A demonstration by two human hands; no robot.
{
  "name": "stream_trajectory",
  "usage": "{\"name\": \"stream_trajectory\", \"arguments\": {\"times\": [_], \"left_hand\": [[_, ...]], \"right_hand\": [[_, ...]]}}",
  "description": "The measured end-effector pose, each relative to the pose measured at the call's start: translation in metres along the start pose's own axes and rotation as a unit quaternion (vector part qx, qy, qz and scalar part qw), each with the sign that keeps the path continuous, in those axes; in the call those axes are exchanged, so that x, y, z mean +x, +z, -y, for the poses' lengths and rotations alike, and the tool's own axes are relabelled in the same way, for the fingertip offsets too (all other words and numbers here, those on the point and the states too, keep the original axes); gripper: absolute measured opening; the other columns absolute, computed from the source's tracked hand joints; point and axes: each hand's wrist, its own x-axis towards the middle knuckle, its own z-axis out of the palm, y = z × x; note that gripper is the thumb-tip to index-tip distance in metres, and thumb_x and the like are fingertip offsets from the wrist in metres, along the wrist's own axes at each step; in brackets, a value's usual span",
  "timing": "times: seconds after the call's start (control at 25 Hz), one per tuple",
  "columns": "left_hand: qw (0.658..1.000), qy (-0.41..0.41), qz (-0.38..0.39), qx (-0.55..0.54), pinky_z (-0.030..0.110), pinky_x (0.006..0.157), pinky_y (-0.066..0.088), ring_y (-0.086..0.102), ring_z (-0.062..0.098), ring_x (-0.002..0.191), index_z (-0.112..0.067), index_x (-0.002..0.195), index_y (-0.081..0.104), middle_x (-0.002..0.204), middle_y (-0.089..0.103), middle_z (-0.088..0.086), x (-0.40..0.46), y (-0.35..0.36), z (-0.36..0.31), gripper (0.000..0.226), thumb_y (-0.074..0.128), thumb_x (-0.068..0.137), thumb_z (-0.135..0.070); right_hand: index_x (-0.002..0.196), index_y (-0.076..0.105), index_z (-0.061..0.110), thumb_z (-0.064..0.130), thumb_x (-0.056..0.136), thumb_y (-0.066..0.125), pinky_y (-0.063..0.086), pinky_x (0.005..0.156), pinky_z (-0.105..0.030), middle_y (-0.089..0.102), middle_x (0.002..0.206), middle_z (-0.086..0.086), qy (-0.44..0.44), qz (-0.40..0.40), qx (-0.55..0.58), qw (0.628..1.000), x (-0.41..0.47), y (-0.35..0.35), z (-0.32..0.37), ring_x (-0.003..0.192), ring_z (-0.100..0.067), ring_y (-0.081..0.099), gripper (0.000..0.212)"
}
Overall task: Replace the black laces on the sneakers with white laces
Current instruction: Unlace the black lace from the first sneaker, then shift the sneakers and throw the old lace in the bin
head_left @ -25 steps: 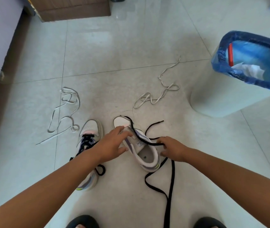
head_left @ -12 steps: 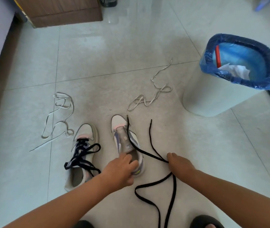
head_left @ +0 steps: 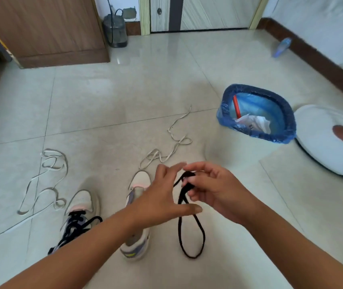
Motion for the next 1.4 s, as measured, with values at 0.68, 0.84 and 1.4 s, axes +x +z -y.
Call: {"name": "stream_trajectory", "arguments": {"times": [0.68,0.84,1.4], "left_hand": [[0.968,0.086,0.089,-0.218,0.027,0.068,0.057,0.067,0.017,0.064,-0.012,0.087,0.065,0.072,0.068,0.004,0.102,-0.015,-0.16,0.008,0.064,0.086,-0.005],[0.929,0.023,-0.018,-0.369,0.022,0.054,0.052,0.062,0.015,0.058,-0.004,0.087,0.062,0.069,0.063,0.008,0.126,-0.006,-0.159,0.002,0.061,0.088,-0.003],[0.911,-0.253,-0.021,-0.324,0.028,0.055,0.047,0.055,0.02,0.06,-0.002,0.09,0.057,0.073,0.057,0.011,0.143,0.028,-0.073,0.013,0.048,0.093,-0.011]], "right_hand": [[0.109,0.064,0.032,0.032,0.076,0.071,0.045,0.09,-0.024,0.068,0.108,0.01,-0.111,-0.004,-0.191,0.975,-0.019,-0.078,0.052,0.106,-0.009,0.061,0.034],[0.081,0.07,0.02,0.04,0.083,0.063,0.045,0.1,-0.046,0.067,0.098,-0.006,-0.15,-0.083,0.042,0.984,-0.016,-0.11,0.062,0.098,-0.018,0.063,0.021],[0.091,0.054,0.019,0.025,0.084,0.066,0.041,0.064,-0.024,0.057,0.083,0.003,-0.037,-0.238,-0.489,0.839,0.079,-0.179,0.124,0.078,-0.016,0.055,0.014]]}}
